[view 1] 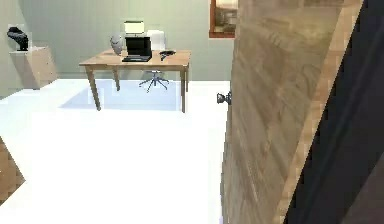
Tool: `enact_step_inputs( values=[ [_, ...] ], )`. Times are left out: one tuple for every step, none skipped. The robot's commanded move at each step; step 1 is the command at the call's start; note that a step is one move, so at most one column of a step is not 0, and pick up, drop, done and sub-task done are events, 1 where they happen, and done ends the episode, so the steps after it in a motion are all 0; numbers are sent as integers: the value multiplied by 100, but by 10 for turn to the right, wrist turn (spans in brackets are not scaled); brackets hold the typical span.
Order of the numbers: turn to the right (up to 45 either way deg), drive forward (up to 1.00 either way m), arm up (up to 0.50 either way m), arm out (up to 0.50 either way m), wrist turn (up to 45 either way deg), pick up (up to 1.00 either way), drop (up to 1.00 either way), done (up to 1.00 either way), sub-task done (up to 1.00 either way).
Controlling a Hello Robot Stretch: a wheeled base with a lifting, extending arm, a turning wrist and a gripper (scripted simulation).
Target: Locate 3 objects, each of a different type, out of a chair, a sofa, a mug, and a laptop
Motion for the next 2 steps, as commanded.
enact_step_inputs(
  values=[
    [-300,0,0,0,0,0,0,0,0],
    [0,100,0,0,0,0,0,0,0]
  ],
)
